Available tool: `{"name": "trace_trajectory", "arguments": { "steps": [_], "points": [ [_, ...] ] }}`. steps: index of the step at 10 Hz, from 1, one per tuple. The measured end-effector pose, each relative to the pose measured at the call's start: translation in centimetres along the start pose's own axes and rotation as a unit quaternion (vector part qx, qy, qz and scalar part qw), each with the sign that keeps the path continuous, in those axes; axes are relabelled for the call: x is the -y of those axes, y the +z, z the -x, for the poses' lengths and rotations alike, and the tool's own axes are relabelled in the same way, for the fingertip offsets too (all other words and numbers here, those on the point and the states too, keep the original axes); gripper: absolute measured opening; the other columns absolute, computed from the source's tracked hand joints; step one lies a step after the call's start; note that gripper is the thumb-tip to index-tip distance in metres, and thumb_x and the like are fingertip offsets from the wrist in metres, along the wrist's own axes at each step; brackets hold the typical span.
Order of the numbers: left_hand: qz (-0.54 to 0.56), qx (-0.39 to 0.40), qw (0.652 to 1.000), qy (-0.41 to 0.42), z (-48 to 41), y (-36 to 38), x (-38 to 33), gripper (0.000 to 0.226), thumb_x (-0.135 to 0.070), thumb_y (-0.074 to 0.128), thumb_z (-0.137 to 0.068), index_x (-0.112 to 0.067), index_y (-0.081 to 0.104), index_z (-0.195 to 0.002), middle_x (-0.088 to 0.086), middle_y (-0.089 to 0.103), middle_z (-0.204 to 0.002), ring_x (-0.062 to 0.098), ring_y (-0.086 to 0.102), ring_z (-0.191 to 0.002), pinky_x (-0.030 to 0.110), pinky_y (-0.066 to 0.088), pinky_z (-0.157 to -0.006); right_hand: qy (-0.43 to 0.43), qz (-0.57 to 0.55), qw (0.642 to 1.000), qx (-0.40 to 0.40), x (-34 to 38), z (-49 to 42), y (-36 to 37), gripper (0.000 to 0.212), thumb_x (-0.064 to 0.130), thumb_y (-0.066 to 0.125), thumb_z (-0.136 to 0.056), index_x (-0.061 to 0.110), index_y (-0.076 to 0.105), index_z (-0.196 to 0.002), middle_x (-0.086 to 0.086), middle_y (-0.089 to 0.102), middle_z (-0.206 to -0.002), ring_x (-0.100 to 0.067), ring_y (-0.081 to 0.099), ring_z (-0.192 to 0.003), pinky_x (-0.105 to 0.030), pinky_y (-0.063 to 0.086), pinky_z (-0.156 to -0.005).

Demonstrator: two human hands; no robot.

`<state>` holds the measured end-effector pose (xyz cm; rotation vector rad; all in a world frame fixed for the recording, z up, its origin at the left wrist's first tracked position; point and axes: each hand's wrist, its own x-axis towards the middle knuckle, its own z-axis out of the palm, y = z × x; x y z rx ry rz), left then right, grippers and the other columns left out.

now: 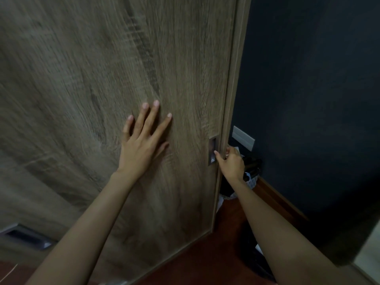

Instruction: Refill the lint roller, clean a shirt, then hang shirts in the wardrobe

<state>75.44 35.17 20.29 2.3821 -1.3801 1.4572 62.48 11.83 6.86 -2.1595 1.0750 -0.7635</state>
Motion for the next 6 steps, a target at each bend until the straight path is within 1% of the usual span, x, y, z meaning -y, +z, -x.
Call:
{"name": "trace_trajectory", "arguments": {
  "steps": [1,2,3,4,5,6],
  "points": [
    [0.0,0.005,1.0,0.003,0.0,0.0,0.1,0.072,-0.04,0.06,-0.09,-0.025,0.027,-0.151,0.01,0.016,-0.161,0.021,-0.004,-0.15,0.041,-0.002,-0.118,0.01,0.005,1.0,0.001,0.5,0.0,-0.2,0.048,0.046,0.06,-0.086,0.005,0.059,-0.111,-0.015,0.064,-0.103,-0.029,0.063,-0.094,-0.037,0.052,-0.074],
    [-0.005,0.003,1.0,0.006,0.0,-0.1,0.1,0.074,-0.041,0.062,-0.087,-0.026,0.027,-0.151,0.01,0.015,-0.161,0.021,-0.006,-0.149,0.041,-0.004,-0.118,0.027,0.014,0.999,0.013,1.0,0.2,-0.5,0.048,0.047,0.059,-0.086,0.004,0.058,-0.108,-0.016,0.065,-0.099,-0.03,0.063,-0.091,-0.037,0.052,-0.071],
    [-0.011,0.019,1.0,0.008,-0.1,-0.5,0.1,0.08,-0.04,0.065,-0.083,-0.026,0.026,-0.152,0.01,0.013,-0.161,0.022,-0.003,-0.149,0.041,-0.004,-0.118,0.037,0.029,0.998,0.032,1.6,0.3,-0.9,0.047,0.047,0.058,-0.088,0.002,0.057,-0.103,-0.016,0.064,-0.097,-0.031,0.063,-0.089,-0.035,0.05,-0.065],
    [0.003,0.039,0.999,0.014,-0.2,-1.1,0.1,0.081,-0.039,0.067,-0.082,-0.025,0.027,-0.151,0.013,0.011,-0.161,0.025,0.005,-0.148,0.043,0.0,-0.118,0.059,0.075,0.993,0.073,2.9,0.4,-2.1,0.044,0.043,0.055,-0.092,0.001,0.056,-0.106,-0.017,0.063,-0.103,-0.031,0.062,-0.092,-0.029,0.042,-0.061],
    [0.034,0.049,0.998,0.023,0.0,-1.8,0.2,0.074,-0.041,0.061,-0.086,-0.022,0.029,-0.151,0.015,0.011,-0.161,0.028,0.004,-0.149,0.046,0.007,-0.117,0.063,0.108,0.985,0.116,4.1,0.6,-3.1,0.039,0.038,0.047,-0.097,0.001,0.058,-0.102,-0.016,0.065,-0.102,-0.029,0.063,-0.091,-0.029,0.042,-0.06],
    [0.092,0.06,0.994,0.014,-0.2,-3.2,0.4,0.062,-0.042,0.046,-0.092,-0.018,0.035,-0.148,0.013,0.015,-0.161,0.028,0.007,-0.149,0.048,0.01,-0.117,0.041,0.091,0.985,0.142,5.7,1.2,-4.1,0.035,0.035,0.043,-0.098,0.005,0.059,-0.092,-0.016,0.066,-0.099,-0.026,0.06,-0.082,-0.03,0.045,-0.062]
  ]
}}
